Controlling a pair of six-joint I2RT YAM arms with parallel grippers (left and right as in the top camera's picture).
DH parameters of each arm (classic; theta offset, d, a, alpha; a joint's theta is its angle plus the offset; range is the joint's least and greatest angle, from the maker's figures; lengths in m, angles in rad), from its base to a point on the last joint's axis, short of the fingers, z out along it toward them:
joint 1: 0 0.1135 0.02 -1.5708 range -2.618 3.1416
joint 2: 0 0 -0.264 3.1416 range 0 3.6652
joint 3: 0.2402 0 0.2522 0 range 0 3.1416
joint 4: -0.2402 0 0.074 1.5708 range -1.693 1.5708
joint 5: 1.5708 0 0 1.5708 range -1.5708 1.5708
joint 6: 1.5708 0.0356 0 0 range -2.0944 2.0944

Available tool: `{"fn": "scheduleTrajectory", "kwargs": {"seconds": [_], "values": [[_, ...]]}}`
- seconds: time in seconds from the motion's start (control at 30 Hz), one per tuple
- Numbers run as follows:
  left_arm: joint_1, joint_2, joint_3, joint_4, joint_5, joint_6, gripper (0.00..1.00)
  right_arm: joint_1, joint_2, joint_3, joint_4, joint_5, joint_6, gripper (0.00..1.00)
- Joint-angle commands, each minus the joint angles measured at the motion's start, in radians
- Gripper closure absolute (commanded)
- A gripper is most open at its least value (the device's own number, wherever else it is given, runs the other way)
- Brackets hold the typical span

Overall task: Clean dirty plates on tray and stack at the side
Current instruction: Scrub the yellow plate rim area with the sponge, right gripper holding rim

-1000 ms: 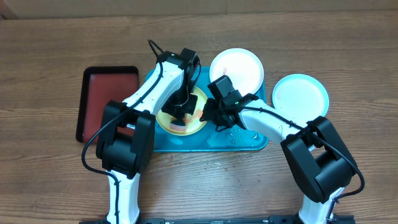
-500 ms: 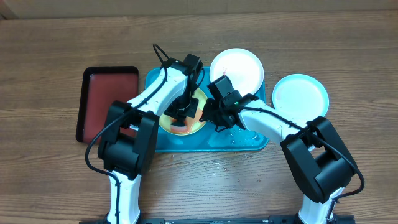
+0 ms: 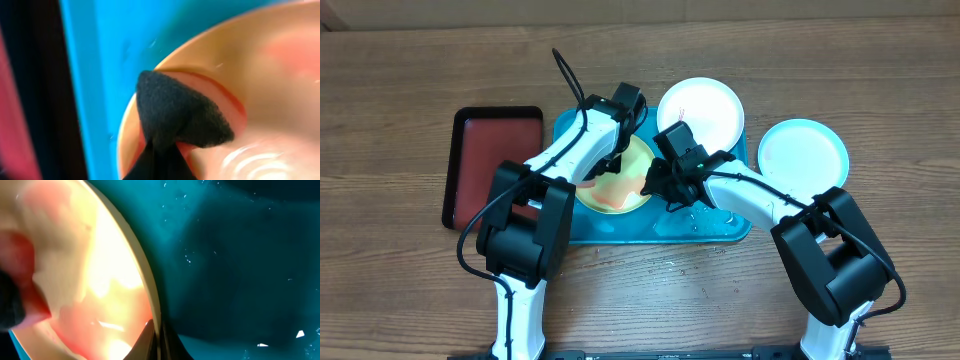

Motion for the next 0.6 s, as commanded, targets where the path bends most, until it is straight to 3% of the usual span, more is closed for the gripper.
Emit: {"fn": "scheduleTrajectory", "kwargs": {"seconds": [0.0,0.17,0.3,0.4,0.57], "values": [[0.010,0.016,-0.006,0.071,0.197,0.075,0.96,0.002,0.018,-0.008,-0.006,0.006,-0.009,0.96],[0.010,0.016,-0.006,0.094,0.375,0.288,0.96,0.002,0.018,-0.008,-0.006,0.006,-0.010,0.96],[0.010,0.016,-0.006,0.046,0.604,0.478,0.96,0.002,0.018,-0.008,-0.005,0.006,-0.010,0.96],[0.011,0.016,-0.006,0.005,0.793,0.531,0.96,0.002,0.018,-0.008,-0.006,0.006,-0.010,0.96],[0.013,0.016,-0.006,0.019,0.940,0.519,0.96,0.002,0.018,-0.008,-0.005,-0.016,-0.018,0.96]]}}
